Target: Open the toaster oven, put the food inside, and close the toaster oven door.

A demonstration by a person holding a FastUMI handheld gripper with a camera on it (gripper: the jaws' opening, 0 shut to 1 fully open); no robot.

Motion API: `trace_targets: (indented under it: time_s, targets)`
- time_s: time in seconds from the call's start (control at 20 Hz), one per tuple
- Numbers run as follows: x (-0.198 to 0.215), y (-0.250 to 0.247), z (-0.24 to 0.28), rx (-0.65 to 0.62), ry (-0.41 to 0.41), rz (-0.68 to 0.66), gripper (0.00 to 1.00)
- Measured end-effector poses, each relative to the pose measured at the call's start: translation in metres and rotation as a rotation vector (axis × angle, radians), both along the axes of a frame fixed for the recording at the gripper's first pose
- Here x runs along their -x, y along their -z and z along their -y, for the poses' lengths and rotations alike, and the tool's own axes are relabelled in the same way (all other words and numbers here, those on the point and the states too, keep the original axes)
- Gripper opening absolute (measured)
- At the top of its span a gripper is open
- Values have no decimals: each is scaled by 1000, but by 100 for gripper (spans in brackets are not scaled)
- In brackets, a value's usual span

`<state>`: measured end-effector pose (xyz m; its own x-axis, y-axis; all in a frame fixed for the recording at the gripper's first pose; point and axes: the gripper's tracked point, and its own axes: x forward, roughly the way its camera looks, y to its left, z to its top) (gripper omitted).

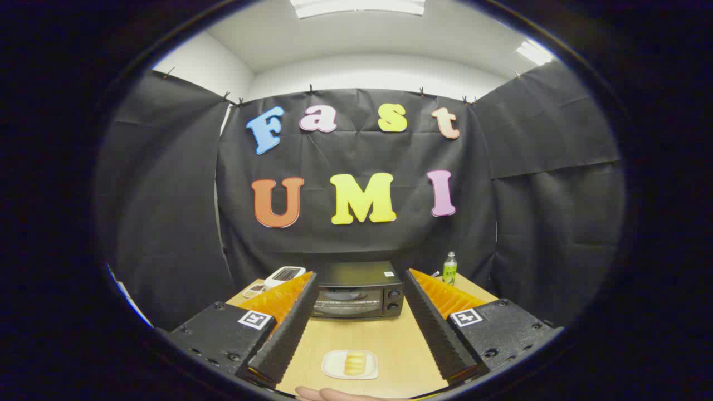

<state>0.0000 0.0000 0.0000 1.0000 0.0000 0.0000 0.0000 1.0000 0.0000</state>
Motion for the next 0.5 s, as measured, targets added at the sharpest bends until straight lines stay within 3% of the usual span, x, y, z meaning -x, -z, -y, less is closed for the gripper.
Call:
trace_targets:
  time_s: [0.5]
  targets:
    - [-3,5,-3,17,0,-9,100]
